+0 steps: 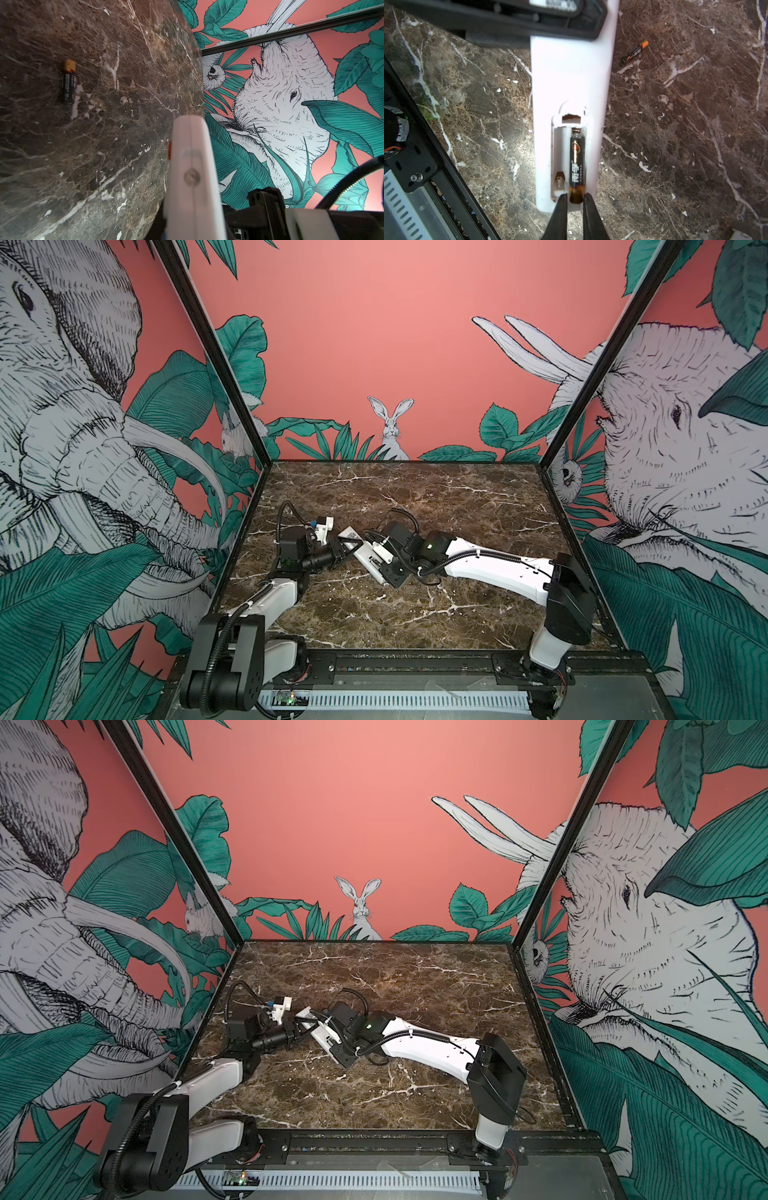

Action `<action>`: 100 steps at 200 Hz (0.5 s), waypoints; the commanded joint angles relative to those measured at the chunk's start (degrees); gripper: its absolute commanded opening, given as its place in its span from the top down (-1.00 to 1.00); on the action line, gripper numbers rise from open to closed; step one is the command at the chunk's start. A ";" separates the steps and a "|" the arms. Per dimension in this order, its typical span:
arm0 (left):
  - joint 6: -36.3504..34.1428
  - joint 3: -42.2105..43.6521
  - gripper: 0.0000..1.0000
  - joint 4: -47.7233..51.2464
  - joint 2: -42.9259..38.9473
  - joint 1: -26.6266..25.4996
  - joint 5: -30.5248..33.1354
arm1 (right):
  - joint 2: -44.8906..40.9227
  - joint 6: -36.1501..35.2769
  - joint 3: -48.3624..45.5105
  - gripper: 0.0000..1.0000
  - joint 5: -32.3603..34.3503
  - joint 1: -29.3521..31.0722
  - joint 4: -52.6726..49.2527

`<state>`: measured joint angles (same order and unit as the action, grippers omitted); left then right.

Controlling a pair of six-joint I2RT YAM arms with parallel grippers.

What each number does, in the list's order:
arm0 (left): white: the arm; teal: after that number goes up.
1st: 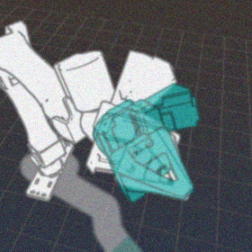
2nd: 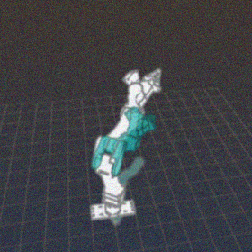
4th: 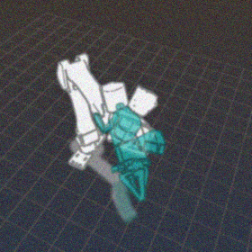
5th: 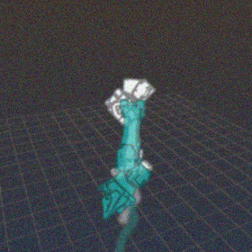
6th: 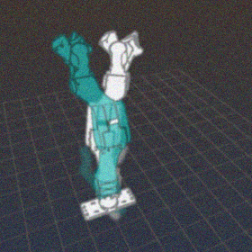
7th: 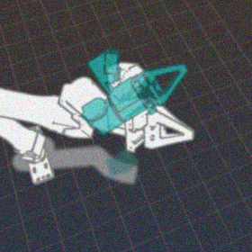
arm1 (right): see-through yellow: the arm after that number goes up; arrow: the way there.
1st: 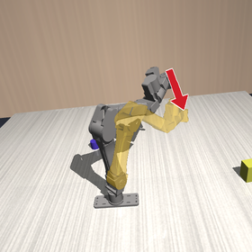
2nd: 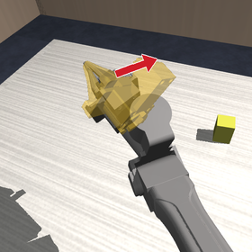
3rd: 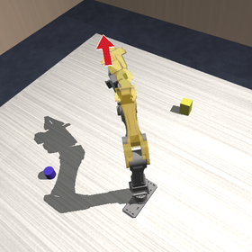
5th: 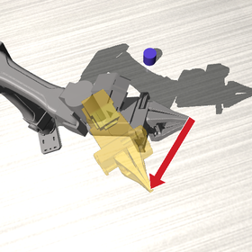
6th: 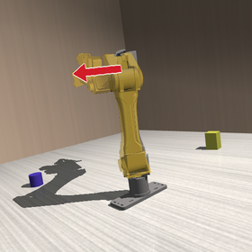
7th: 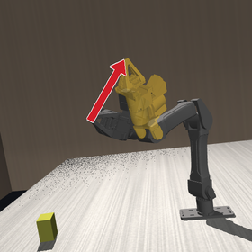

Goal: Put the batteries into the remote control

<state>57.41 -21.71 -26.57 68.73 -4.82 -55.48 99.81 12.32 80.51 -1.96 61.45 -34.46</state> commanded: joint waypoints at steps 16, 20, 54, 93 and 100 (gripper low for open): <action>0.54 -0.67 1.00 -1.51 -1.17 0.40 -1.45 | 1.00 -0.56 0.59 0.73 0.34 -0.19 0.25; 0.52 -0.67 1.00 -1.55 -1.20 0.38 -1.47 | 1.08 -0.55 0.68 0.74 0.36 -0.19 0.20; 0.56 -0.81 1.00 -1.56 -1.25 0.47 -1.66 | 1.91 -0.23 1.43 0.77 0.58 -0.22 -0.09; 0.66 -0.71 1.00 -1.65 -1.29 0.42 -1.72 | 3.00 0.43 2.45 0.81 0.79 -0.28 -0.08; 0.66 -0.75 1.00 -1.65 -1.32 0.47 -1.75 | 3.10 0.32 2.59 0.81 0.70 -0.28 -0.08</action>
<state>57.12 -21.71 -26.48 68.73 -4.56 -54.89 101.21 12.34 81.93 -1.72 61.43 -34.52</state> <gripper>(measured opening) 0.213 0.098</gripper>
